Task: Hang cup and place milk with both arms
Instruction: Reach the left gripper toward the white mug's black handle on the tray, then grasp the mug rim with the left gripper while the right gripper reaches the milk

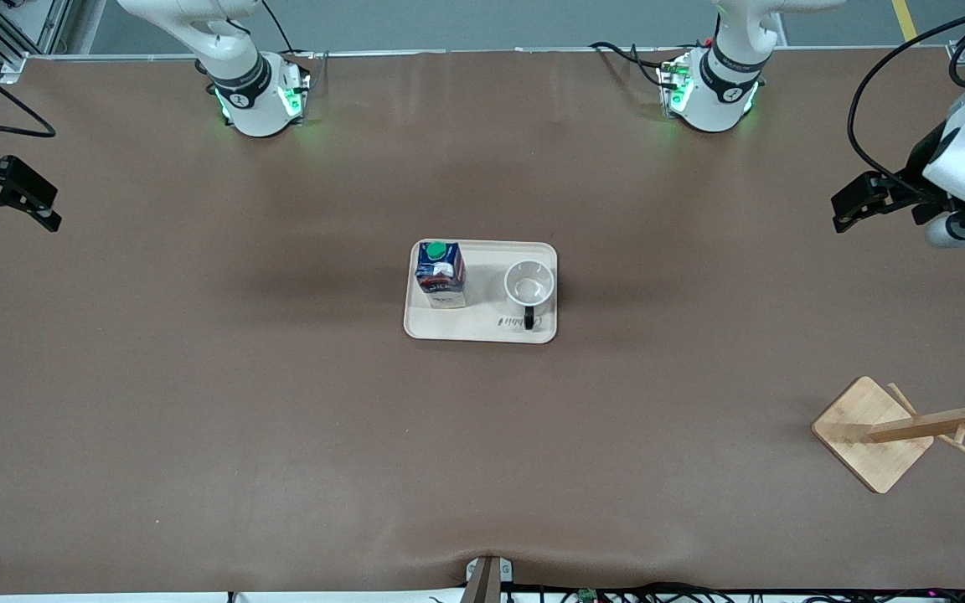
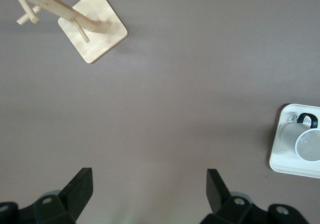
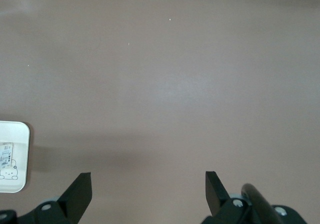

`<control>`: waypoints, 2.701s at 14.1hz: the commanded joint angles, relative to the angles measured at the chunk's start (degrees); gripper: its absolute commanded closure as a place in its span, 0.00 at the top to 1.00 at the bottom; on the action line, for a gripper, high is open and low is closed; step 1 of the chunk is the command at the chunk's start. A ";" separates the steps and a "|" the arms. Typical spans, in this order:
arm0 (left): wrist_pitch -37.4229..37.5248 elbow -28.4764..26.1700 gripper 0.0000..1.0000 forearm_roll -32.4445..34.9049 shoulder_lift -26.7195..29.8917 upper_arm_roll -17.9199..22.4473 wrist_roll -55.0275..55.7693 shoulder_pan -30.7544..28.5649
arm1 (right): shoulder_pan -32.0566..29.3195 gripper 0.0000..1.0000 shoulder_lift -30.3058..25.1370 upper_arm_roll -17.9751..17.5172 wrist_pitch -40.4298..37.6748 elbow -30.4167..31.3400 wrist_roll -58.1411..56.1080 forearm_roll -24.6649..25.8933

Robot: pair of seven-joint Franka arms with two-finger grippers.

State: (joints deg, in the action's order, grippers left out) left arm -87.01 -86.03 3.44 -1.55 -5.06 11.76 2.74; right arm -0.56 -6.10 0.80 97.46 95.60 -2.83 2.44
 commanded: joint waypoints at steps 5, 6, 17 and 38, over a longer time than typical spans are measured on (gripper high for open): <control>0.96 1.92 1.00 0.61 -1.52 -0.30 0.03 -0.10 | -1.29 1.00 0.57 -0.54 -0.78 -1.03 -0.95 -0.59; 0.96 1.66 1.00 0.51 -1.70 -0.82 0.98 0.42 | -1.29 1.00 0.57 -0.54 -0.78 -1.03 -0.95 -0.59; -26.66 -22.40 1.00 0.96 -7.41 -10.14 16.61 7.98 | -1.20 1.00 1.54 -0.54 -1.05 -0.77 -1.05 -0.50; -49.14 -21.90 0.00 1.57 -30.62 -11.82 29.29 21.96 | -0.67 1.00 14.18 -0.63 -3.68 -1.73 -1.04 -7.35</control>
State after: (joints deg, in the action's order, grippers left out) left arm -136.01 -109.29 3.69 -31.76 -16.95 40.08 24.20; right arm 0.14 7.19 0.19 95.33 95.44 -3.69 -2.52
